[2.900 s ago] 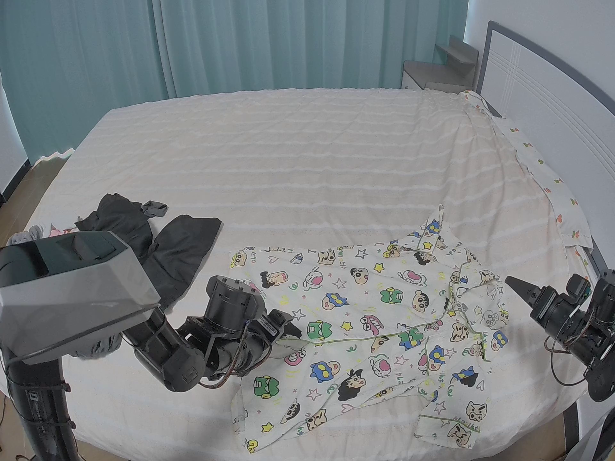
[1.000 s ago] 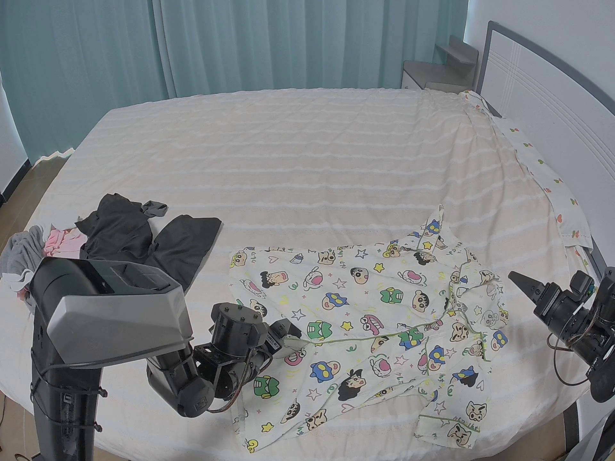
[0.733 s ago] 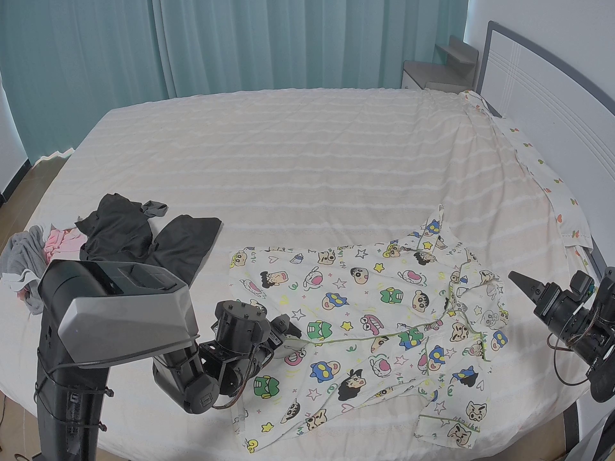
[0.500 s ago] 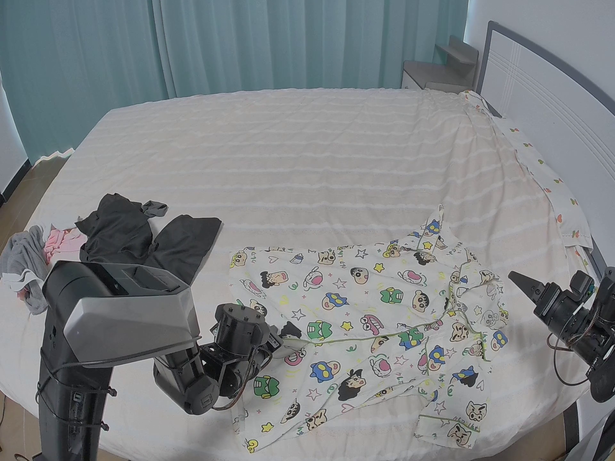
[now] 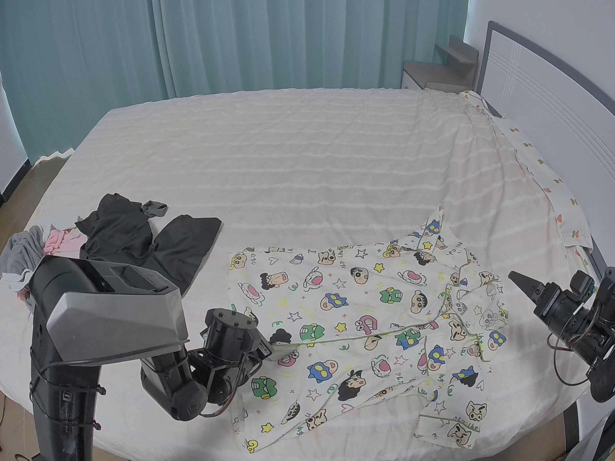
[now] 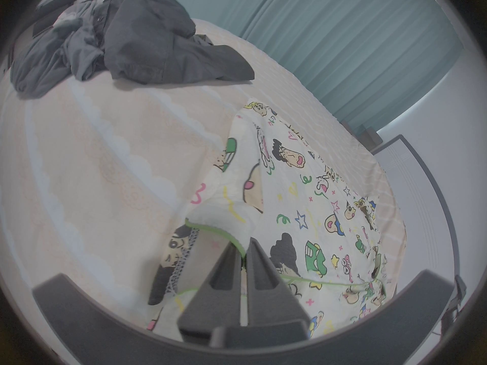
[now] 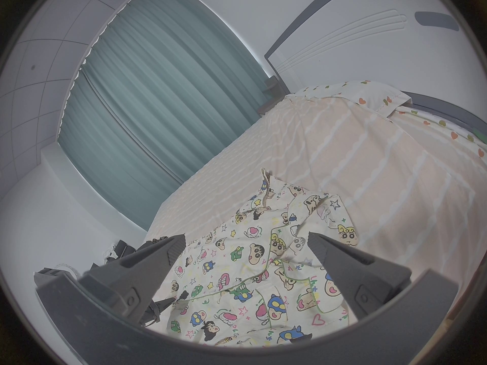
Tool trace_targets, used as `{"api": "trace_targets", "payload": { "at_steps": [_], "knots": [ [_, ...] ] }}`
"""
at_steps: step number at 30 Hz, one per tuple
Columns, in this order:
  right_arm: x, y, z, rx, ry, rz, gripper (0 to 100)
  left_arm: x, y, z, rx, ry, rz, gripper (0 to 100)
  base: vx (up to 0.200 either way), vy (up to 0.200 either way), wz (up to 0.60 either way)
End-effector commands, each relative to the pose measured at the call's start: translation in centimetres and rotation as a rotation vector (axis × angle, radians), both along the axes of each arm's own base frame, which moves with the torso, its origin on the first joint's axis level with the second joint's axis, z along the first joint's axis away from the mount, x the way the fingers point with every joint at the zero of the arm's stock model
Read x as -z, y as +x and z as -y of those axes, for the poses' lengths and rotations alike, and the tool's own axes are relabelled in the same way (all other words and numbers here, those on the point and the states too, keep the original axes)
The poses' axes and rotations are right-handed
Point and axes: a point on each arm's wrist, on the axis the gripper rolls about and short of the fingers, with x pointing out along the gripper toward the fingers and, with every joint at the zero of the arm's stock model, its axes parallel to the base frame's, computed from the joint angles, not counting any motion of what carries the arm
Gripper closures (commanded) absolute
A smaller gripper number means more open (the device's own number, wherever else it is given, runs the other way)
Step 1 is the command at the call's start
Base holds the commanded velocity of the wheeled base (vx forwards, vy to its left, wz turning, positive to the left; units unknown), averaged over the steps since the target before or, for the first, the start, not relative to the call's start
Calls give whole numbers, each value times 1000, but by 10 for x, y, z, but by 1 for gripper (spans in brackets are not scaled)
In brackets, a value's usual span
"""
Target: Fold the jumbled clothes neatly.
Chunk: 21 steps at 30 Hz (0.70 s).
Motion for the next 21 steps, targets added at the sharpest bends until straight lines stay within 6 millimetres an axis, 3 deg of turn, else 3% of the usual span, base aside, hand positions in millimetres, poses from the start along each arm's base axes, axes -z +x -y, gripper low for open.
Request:
{"api": "trace_targets", "payload": {
  "at_steps": [1, 15, 16, 21],
  "knots": [
    [0, -3, 0, 0, 0, -4, 0, -13, -8, -5, 12, 15, 14, 100, 0, 0, 0],
    [0, -4, 0, -1, 0, -2, 0, -5, -18, -10, 5, 58, -25, 100, 0, 0, 0],
    [0, -4, 0, -1, 0, -2, 0, -3, -19, -10, 5, 61, -30, 0, 0, 0, 0],
    [0, -4, 0, -1, 0, -2, 0, -4, -19, -11, 3, 59, -28, 0, 0, 0, 0]
  ]
}}
